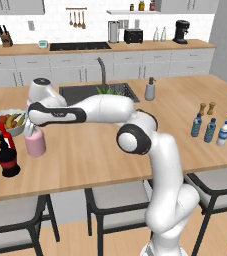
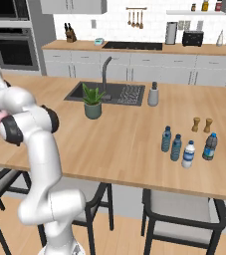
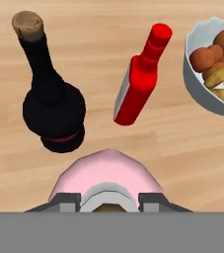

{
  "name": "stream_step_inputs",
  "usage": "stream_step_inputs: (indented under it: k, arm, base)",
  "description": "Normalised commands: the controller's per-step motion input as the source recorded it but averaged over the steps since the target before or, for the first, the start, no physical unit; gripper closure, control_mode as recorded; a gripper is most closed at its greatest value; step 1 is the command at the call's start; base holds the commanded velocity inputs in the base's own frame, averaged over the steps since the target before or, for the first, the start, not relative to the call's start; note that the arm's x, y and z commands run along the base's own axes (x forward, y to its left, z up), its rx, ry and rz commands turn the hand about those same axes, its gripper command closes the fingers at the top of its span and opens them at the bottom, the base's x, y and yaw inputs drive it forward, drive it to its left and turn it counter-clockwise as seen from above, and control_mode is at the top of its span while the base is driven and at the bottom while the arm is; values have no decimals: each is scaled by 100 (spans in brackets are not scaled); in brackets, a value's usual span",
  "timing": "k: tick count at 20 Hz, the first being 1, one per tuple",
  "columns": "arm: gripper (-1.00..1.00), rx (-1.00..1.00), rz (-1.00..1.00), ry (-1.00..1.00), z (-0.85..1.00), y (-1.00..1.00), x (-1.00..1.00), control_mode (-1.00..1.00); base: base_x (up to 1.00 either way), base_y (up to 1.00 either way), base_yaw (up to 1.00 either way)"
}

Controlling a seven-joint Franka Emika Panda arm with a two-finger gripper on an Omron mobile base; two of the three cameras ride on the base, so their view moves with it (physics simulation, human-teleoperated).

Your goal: Move the plastic bottles in the middle to the plastics group, and the glass bottles in the middle to the glass group.

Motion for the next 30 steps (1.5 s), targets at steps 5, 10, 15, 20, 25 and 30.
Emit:
stream_step_inputs:
  k: [5, 10, 15, 20, 25, 30]
  arm:
    - [100, 0, 5, 0, -2, 2, 0, -100]
    - [100, 0, 6, 6, 0, 21, 0, -100]
    - [100, 0, 4, 13, 0, 15, 0, -100]
    - [100, 0, 2, 10, -10, 6, 0, -100]
    - [100, -2, 0, -5, -7, 0, 0, -100]
    - [100, -2, 0, -1, 0, 0, 6, -100]
  base:
    - [0, 0, 0]
    - [0, 0, 0]
    - [0, 0, 0]
    - [0, 0, 0]
    - [0, 0, 0]
    - [0, 0, 0]
